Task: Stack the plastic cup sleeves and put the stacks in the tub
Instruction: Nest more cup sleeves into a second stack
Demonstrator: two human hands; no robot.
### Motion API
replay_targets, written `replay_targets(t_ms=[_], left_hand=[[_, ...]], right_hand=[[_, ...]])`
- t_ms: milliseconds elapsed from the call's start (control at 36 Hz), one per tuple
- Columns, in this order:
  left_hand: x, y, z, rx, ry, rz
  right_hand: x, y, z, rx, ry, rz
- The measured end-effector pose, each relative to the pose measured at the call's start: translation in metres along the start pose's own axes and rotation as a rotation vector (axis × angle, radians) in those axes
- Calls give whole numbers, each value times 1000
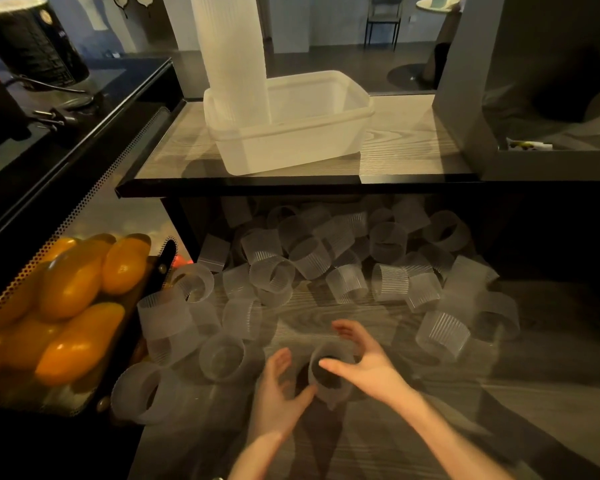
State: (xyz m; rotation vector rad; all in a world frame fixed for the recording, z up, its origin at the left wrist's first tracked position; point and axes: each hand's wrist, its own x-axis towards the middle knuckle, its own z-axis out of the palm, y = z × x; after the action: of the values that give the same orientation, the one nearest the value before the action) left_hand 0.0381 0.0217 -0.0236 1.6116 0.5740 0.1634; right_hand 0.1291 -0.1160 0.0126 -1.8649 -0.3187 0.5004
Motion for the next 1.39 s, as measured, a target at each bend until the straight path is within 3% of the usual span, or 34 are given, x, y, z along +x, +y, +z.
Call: replay_targets(t_ms=[222, 389, 556, 667, 972, 1111, 1389], left_hand=[[9, 9, -43, 66, 334, 64], [4, -6, -74, 37, 520, -78], [1, -17, -82, 63, 404, -225], [2, -12, -78, 31, 333, -204], [0, 5, -69, -86, 315, -91], [5, 19, -63, 32, 337, -29], [2, 44, -36, 152, 127, 151]], right_hand=[[35, -36, 43, -142, -131, -76], [43, -37, 83, -210, -293, 8], [50, -34, 104, -146, -427, 156], [49, -29, 110, -148, -473, 186], [48, -28, 104, -41, -298, 116], [44, -38, 87, 77, -216, 95], [22, -56, 26, 44, -171, -80]])
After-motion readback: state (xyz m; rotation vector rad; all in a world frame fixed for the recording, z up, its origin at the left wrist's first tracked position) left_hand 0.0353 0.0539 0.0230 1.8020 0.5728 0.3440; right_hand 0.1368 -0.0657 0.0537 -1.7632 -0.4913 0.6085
